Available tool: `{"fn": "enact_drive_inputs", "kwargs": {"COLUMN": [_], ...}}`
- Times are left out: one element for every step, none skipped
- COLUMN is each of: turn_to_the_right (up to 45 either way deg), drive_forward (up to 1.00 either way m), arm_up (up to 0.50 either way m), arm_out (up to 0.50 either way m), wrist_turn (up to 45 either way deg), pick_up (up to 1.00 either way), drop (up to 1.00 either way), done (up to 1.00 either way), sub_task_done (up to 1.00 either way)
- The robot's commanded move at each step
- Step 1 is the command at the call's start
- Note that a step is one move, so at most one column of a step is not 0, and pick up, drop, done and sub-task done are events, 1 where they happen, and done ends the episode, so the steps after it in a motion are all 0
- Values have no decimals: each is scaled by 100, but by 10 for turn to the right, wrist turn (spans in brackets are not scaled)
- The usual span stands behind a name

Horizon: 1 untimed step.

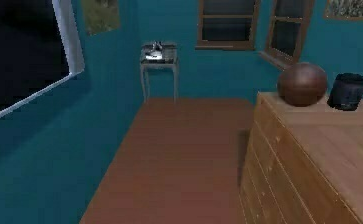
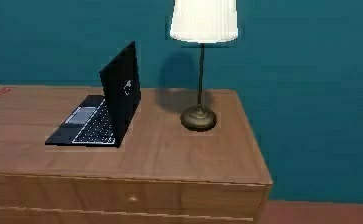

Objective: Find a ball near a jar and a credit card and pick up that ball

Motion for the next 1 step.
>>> {"fn": "enact_drive_inputs", "kwargs": {"turn_to_the_right": [0], "drive_forward": [45], "arm_up": [0], "arm_out": [0], "wrist_turn": [0], "pick_up": [0], "drop": [0], "done": [0], "sub_task_done": [0]}}
